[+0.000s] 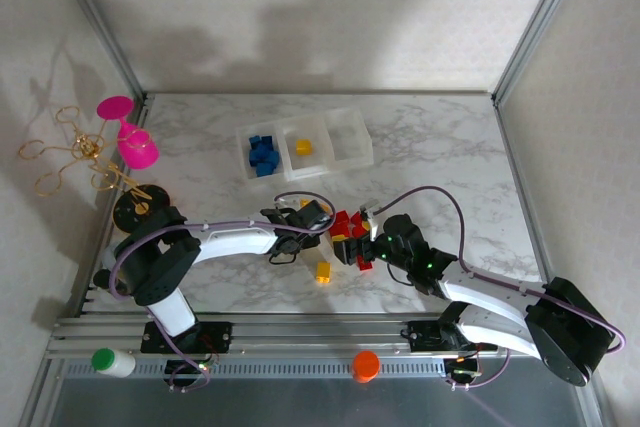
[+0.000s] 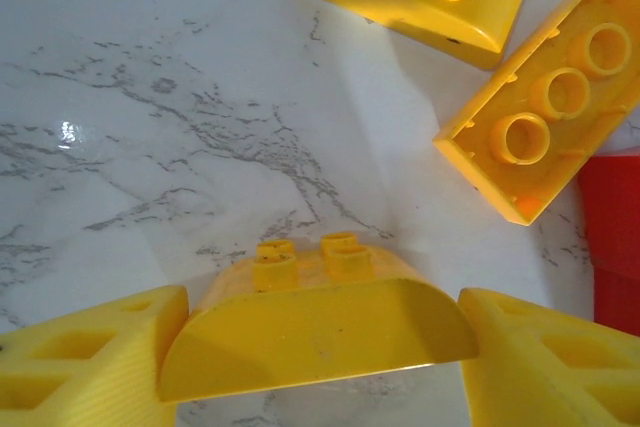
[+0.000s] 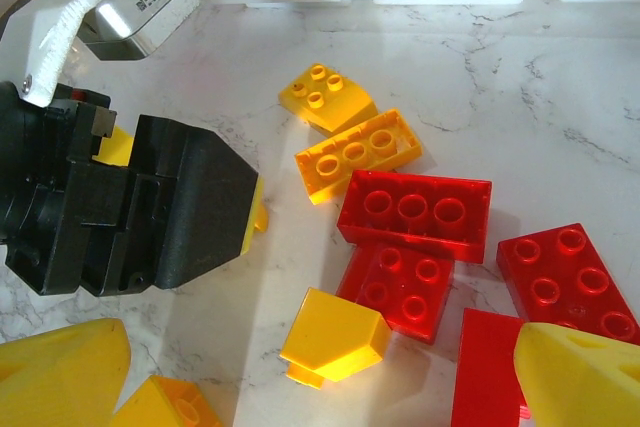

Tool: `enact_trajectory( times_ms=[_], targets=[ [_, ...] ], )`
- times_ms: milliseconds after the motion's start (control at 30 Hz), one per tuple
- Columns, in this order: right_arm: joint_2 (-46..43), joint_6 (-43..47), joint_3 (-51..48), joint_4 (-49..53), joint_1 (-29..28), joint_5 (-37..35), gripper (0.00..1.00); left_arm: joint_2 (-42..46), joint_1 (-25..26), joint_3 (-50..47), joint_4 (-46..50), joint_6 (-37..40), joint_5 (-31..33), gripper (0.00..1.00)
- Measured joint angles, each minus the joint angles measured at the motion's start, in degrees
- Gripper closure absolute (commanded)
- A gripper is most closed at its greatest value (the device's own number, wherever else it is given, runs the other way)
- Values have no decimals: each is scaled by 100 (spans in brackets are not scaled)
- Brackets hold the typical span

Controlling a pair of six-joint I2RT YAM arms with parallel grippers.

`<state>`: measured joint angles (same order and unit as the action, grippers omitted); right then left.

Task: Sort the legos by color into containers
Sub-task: Pick up the lego from the center of the table, then place the lego in the container.

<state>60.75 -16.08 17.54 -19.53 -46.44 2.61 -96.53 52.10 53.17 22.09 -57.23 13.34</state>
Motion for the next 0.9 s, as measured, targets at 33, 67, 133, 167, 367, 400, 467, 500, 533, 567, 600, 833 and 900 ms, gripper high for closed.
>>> enact_trajectory(
  times_ms=[33,67,133,167,367,400,467,500,533,567,600,833,900],
  targets=[
    [0,0,0,0,0,0,1,0,2,0,2,0,13,35],
    [-2,0,0,0,0,0,1,0,4,2,11,2,22,35],
    [-13,-2,0,7,0,0,1,17,13,26,79,20,66,35],
    [-31,-2,0,7,0,0,1,33,22,50,125,28,107,35],
    [-90,-109,208,199,22,-61,1,378,-2,632,625,306,529,34],
    [-90,-133,297,264,59,-70,1,404,-26,833,704,391,621,34],
    [-87,-179,461,343,181,-59,1,413,-136,1213,796,588,754,34],
    [-87,-212,544,367,278,-39,1,413,-225,1401,822,695,798,34],
    [-79,-240,612,385,356,-26,1,411,-313,1541,841,789,826,34],
    [-55,-269,688,398,461,0,1,389,-424,1731,874,911,866,34],
    [-11,-293,765,411,540,22,1,337,-544,1952,905,1038,907,34],
    [415,-350,1108,459,997,214,1,-651,-1143,3359,911,1812,1075,34],
    [570,-352,1189,461,1043,275,1,-1051,-1266,3707,890,2028,1075,34]
  ],
)
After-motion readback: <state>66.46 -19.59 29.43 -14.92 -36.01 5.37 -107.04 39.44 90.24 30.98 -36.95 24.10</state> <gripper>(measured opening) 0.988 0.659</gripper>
